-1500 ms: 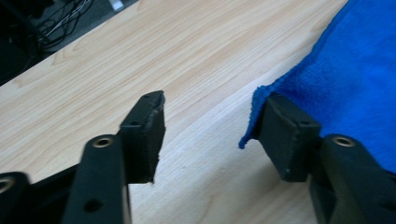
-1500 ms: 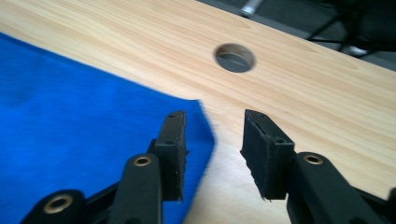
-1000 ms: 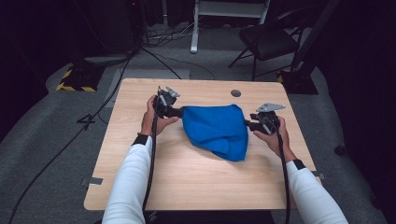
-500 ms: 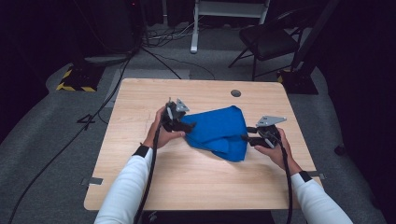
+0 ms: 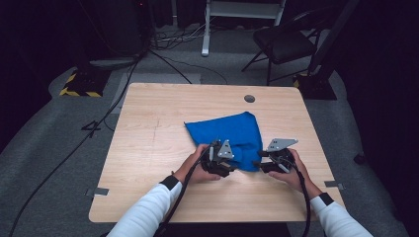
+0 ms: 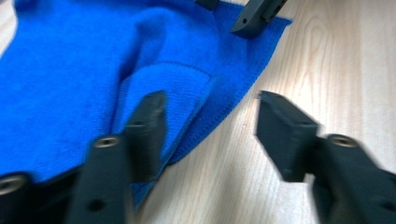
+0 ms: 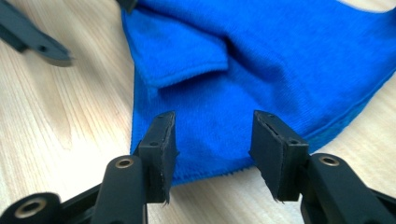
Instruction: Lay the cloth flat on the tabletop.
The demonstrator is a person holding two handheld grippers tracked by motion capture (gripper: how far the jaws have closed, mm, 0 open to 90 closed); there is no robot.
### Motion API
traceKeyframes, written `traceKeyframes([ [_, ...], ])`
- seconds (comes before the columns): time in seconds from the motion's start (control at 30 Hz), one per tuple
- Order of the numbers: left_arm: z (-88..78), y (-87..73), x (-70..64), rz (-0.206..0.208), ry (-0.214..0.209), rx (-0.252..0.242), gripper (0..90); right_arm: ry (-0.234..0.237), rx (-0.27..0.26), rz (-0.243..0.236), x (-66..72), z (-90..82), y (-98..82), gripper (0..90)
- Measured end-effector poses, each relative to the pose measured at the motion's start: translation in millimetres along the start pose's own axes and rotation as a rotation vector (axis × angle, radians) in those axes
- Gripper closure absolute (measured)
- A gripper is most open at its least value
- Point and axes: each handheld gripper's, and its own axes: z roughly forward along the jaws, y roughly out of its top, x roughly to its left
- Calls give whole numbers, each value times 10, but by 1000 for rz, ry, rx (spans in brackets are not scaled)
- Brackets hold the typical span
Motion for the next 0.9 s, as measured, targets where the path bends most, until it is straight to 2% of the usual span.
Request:
traceKeyframes([
  [0.07,36,-36,51,-12,15,10,579,4,15,1,-8,35,-28,510],
  [0.13,56,-83,106,-22,7,19,642,7,29,4,-21,57,-58,510],
  [0.17,56,-105,123,-21,22,29,685,7,32,5,-32,59,-69,510],
  [0.3,12,-183,198,-19,50,45,858,3,39,21,-76,57,-104,510],
  [0.33,-6,-200,215,-26,52,48,875,1,45,25,-84,61,-118,510],
  [0.4,-56,-229,245,-20,51,42,884,-2,66,23,-98,76,-155,511],
  [0.5,-152,-274,253,-13,49,60,885,6,59,38,-129,54,-211,510],
  [0.63,-264,-339,261,-16,54,53,878,-2,67,52,-179,6,-249,508],
  [0.7,-375,-406,255,-7,76,62,878,-20,80,55,-221,-38,-283,494],
  [0.83,-522,-520,290,-27,100,56,877,-15,95,67,-289,-109,-342,492],
  [0.9,-583,-582,305,-37,99,53,875,-11,101,82,-327,-144,-376,494],
])
